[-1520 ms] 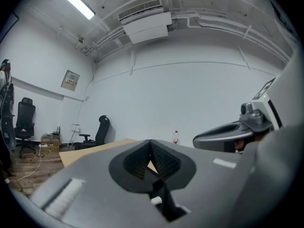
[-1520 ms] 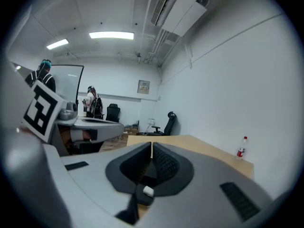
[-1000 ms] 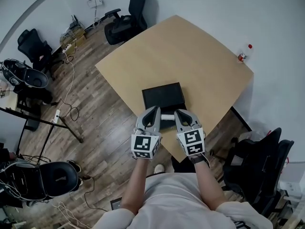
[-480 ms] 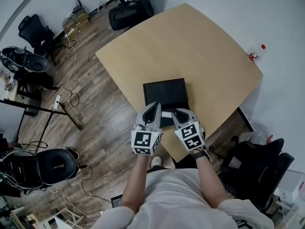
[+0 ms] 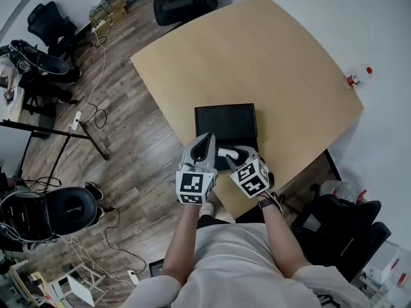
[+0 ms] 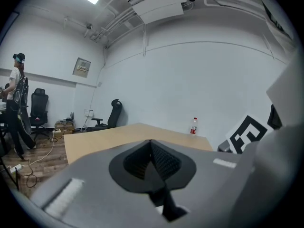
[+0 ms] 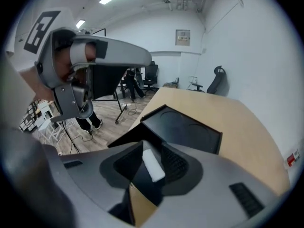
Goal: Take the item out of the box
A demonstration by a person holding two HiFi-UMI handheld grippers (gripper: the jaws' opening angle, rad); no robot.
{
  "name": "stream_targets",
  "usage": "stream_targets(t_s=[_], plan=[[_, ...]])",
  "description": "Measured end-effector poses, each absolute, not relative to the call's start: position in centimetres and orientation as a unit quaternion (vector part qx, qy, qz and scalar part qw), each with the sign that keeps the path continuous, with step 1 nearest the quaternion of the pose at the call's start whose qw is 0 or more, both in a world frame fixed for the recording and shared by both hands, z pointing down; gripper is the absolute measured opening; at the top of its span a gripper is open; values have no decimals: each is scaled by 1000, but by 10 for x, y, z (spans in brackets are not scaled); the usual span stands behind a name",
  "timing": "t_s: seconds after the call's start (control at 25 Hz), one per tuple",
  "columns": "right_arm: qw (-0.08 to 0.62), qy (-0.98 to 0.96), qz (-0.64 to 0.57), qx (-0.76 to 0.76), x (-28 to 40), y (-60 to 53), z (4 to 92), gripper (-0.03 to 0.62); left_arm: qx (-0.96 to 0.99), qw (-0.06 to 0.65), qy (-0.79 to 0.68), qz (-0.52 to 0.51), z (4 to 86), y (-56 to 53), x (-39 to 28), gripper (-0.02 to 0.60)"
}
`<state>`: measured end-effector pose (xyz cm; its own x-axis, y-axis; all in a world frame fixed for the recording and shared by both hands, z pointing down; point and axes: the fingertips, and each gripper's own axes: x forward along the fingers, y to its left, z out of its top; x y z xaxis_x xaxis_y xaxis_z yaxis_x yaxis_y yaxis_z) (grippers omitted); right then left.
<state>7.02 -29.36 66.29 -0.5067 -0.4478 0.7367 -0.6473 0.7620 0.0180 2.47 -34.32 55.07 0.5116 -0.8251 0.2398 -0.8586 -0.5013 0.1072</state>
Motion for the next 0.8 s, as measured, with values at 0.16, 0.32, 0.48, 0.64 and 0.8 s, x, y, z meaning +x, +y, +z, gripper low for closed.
stream_targets(t_s=[0.16,0.32,0.48,0.64,0.8], plan=[[416,-852,142,285,72,-292,696,129,855,119,-496,92,565,-349,24,9],[437,-851,151,249,70,-289,723,158,846,133,-507,100,578,-351,19,9],[449,-851,154,226,67,-295,740,183,836,143,-520,100,586,-356,13,9],[483,-844,131,192,63,-296,756,187,830,151,-528,100,588,-360,5,9],[518,-836,100,155,61,-296,768,186,826,158,-530,106,595,-364,-1,9]])
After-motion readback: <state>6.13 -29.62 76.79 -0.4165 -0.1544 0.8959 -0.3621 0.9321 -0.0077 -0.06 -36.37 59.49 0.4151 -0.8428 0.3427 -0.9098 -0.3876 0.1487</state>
